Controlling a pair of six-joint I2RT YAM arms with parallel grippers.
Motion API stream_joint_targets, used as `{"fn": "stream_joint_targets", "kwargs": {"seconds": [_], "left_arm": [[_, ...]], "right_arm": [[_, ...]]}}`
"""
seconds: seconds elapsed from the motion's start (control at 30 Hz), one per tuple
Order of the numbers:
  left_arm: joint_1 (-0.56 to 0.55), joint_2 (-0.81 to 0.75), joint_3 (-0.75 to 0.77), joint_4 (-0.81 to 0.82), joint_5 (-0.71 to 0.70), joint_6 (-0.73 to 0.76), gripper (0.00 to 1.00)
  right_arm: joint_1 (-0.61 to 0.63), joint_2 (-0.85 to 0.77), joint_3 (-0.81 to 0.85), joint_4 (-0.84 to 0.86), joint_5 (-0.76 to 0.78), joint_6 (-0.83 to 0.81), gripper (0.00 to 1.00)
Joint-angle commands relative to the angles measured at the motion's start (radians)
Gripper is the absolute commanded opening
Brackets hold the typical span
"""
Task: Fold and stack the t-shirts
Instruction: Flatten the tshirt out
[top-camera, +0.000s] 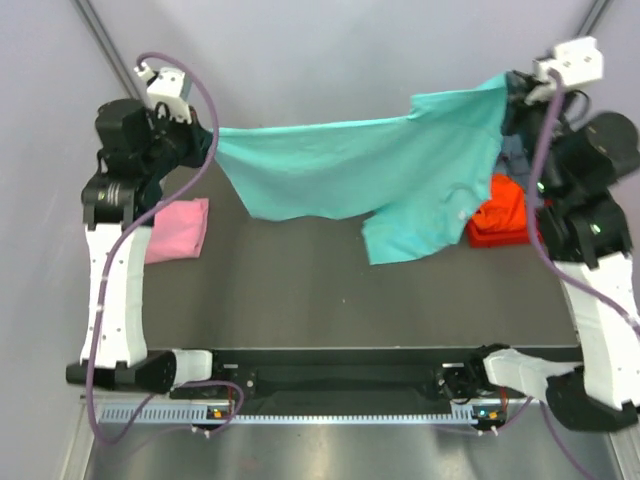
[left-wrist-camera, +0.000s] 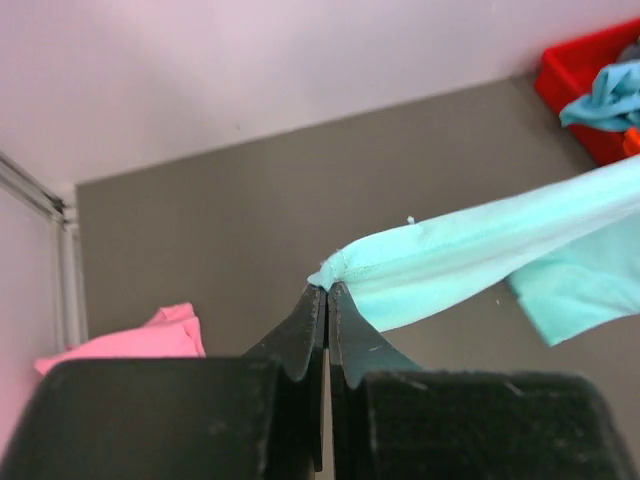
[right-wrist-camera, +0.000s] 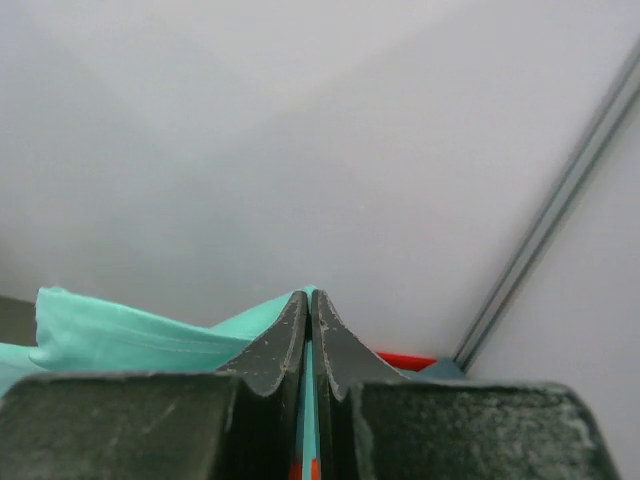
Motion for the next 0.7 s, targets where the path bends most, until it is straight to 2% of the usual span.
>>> {"fn": "stream_joint_targets", "kwargs": {"seconds": [0.0, 0.1, 0.27, 0.4, 0.67], "left_arm": [[0.000, -0.102, -0.052, 0.093, -0.069, 0.020, 0.00], [0.000, -0.239, -0.088, 0.121, -0.067, 0.029, 0.00], [0.000, -0.337, -0.086, 0.116, -0.052, 0.029, 0.00], [0.000, -0.383, -0.080, 0.106, -0.035, -0.006, 0.00], [0.009, -0.328, 0.024, 0.103, -0.027, -0.019, 0.00]], "right_arm": [[-0.048, -0.145, -0.059, -0.053, 0.005, 0.006, 0.00], [-0.106, -0.240, -0.041, -0.122, -0.061, 0.065, 0.00], [-0.154, -0.380, 0.011, -0.212, -0.136, 0.134, 0.00], [-0.208, -0.429, 0.060, -0.245, -0.230, 0.182, 0.00], [-0.242, -0.322, 0.291, -0.271, -0.309, 0.226, 0.00]]}}
